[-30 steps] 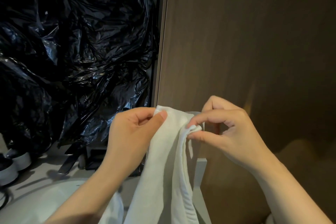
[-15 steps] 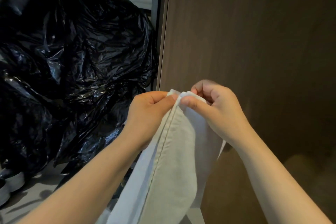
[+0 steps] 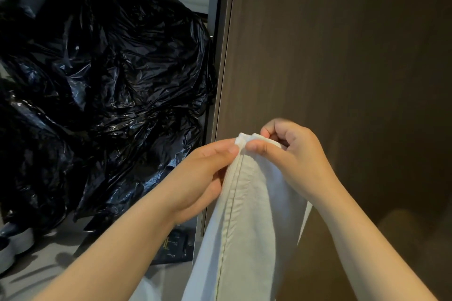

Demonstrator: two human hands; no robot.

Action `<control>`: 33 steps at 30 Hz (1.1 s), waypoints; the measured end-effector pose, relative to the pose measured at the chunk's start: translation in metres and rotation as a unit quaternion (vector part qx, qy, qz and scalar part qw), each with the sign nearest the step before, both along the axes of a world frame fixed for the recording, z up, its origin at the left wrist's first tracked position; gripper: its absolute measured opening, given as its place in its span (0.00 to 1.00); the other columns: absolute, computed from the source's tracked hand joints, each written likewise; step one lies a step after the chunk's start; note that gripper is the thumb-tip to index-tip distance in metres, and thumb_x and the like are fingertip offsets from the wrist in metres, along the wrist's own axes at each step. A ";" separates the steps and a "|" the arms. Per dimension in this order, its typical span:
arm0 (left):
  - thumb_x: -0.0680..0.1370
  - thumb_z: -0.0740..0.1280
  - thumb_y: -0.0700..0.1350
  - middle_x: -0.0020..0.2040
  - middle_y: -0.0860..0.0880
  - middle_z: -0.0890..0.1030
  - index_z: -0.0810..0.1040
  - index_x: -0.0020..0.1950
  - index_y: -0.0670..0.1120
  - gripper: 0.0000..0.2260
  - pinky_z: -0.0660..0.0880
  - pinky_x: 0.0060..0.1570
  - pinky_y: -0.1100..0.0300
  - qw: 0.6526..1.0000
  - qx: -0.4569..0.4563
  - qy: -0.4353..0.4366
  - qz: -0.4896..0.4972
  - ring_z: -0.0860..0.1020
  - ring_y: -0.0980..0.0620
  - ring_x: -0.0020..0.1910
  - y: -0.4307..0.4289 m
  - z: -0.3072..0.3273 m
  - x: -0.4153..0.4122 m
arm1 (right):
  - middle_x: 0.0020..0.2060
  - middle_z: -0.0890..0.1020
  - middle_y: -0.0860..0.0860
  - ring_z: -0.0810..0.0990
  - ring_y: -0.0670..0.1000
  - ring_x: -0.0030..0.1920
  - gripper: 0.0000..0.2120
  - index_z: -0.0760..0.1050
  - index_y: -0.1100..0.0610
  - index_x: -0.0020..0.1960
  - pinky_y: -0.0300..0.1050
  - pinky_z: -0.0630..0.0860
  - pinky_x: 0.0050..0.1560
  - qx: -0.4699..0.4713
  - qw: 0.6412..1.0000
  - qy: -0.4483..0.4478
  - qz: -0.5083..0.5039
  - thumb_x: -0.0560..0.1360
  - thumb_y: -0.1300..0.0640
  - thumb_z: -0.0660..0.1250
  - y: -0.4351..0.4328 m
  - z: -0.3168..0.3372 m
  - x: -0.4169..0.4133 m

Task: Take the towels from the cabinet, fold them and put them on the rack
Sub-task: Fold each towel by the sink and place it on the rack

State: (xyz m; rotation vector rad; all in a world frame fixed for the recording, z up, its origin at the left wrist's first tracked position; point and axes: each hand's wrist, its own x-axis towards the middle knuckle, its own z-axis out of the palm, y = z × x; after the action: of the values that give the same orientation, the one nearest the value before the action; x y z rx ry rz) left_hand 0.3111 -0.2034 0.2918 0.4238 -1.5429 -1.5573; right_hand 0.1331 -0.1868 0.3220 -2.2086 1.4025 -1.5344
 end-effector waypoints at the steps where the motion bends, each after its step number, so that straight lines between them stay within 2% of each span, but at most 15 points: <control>1: 0.84 0.55 0.43 0.60 0.37 0.80 0.78 0.64 0.42 0.15 0.75 0.63 0.48 1.000 -0.010 -0.012 0.012 0.78 0.40 0.61 0.001 -0.003 0.000 | 0.33 0.77 0.48 0.72 0.42 0.32 0.12 0.77 0.52 0.38 0.33 0.67 0.30 0.005 1.000 -0.003 0.000 0.69 0.46 0.75 0.000 -0.002 0.000; 3: 0.83 0.57 0.42 0.56 0.40 0.83 0.80 0.61 0.43 0.14 0.77 0.60 0.49 0.997 -0.030 -0.018 0.068 0.81 0.42 0.57 0.004 -0.010 0.000 | 0.32 0.77 0.48 0.71 0.41 0.31 0.12 0.77 0.53 0.37 0.33 0.67 0.30 0.011 1.000 -0.005 0.005 0.69 0.46 0.75 0.002 -0.007 0.002; 6: 0.82 0.60 0.41 0.51 0.42 0.85 0.84 0.54 0.48 0.12 0.75 0.60 0.42 0.987 -0.059 -0.015 0.152 0.82 0.40 0.54 0.007 -0.018 -0.003 | 0.31 0.78 0.46 0.73 0.43 0.32 0.12 0.78 0.51 0.38 0.34 0.68 0.31 0.015 1.000 -0.015 0.014 0.69 0.45 0.76 0.005 -0.012 0.004; 9: 0.80 0.64 0.40 0.49 0.42 0.85 0.86 0.50 0.50 0.10 0.74 0.59 0.36 0.975 -0.062 0.008 0.213 0.82 0.38 0.53 0.010 -0.021 -0.007 | 0.32 0.79 0.49 0.77 0.50 0.36 0.12 0.80 0.51 0.38 0.37 0.70 0.31 0.032 0.999 -0.016 0.010 0.69 0.42 0.75 0.007 -0.015 0.005; 15: 0.77 0.69 0.39 0.46 0.46 0.86 0.86 0.49 0.47 0.07 0.78 0.57 0.42 0.960 -0.067 0.044 0.269 0.84 0.44 0.49 0.013 -0.018 -0.013 | 0.33 0.80 0.51 0.78 0.54 0.37 0.17 0.82 0.49 0.39 0.39 0.71 0.33 0.052 0.997 -0.039 0.043 0.66 0.35 0.70 0.013 -0.017 0.007; 20: 0.76 0.70 0.40 0.43 0.47 0.86 0.86 0.48 0.50 0.07 0.78 0.46 0.54 0.960 -0.086 0.044 0.263 0.84 0.50 0.43 0.016 -0.017 -0.012 | 0.34 0.78 0.55 0.74 0.54 0.35 0.20 0.80 0.53 0.40 0.37 0.68 0.32 0.042 0.996 -0.048 0.060 0.66 0.36 0.70 0.017 -0.018 0.011; 25: 0.77 0.69 0.41 0.51 0.49 0.85 0.84 0.55 0.53 0.11 0.79 0.52 0.56 0.970 -0.126 0.019 0.205 0.83 0.50 0.52 0.015 -0.025 -0.002 | 0.34 0.78 0.53 0.75 0.48 0.34 0.19 0.80 0.55 0.40 0.34 0.69 0.33 0.044 0.996 -0.063 0.049 0.66 0.38 0.70 0.018 -0.018 0.010; 27: 0.75 0.69 0.39 0.54 0.48 0.85 0.82 0.59 0.52 0.14 0.79 0.51 0.59 0.976 -0.135 0.021 0.169 0.83 0.49 0.54 0.016 -0.029 0.000 | 0.37 0.80 0.50 0.78 0.49 0.40 0.18 0.80 0.54 0.40 0.36 0.72 0.38 0.048 0.996 -0.061 0.034 0.65 0.38 0.69 0.016 -0.020 0.008; 30: 0.73 0.70 0.33 0.53 0.46 0.85 0.82 0.60 0.47 0.17 0.79 0.50 0.59 0.973 -0.142 0.039 0.176 0.83 0.47 0.53 0.016 -0.032 -0.001 | 0.44 0.81 0.42 0.79 0.45 0.47 0.17 0.80 0.51 0.40 0.35 0.74 0.44 0.052 0.996 -0.063 0.028 0.65 0.37 0.69 0.014 -0.021 0.006; 31: 0.74 0.70 0.31 0.53 0.46 0.85 0.82 0.59 0.46 0.17 0.79 0.51 0.59 0.971 -0.143 0.043 0.185 0.83 0.47 0.52 0.016 -0.032 -0.003 | 0.41 0.81 0.42 0.79 0.45 0.45 0.17 0.80 0.51 0.40 0.33 0.74 0.41 0.051 0.996 -0.062 0.032 0.65 0.37 0.69 0.013 -0.021 0.006; 33: 0.73 0.69 0.29 0.51 0.46 0.85 0.82 0.58 0.45 0.17 0.80 0.50 0.59 0.970 -0.130 0.053 0.201 0.84 0.48 0.51 0.017 -0.033 -0.006 | 0.36 0.79 0.47 0.78 0.51 0.40 0.20 0.78 0.54 0.40 0.35 0.72 0.35 0.036 0.998 -0.047 0.024 0.66 0.36 0.68 0.011 -0.023 0.006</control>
State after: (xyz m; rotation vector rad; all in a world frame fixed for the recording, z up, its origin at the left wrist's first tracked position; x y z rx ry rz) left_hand 0.3048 -0.1864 0.2591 0.4626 -1.4477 -1.0357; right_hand 0.1388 -0.1762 0.2992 -2.0851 1.3469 -1.5248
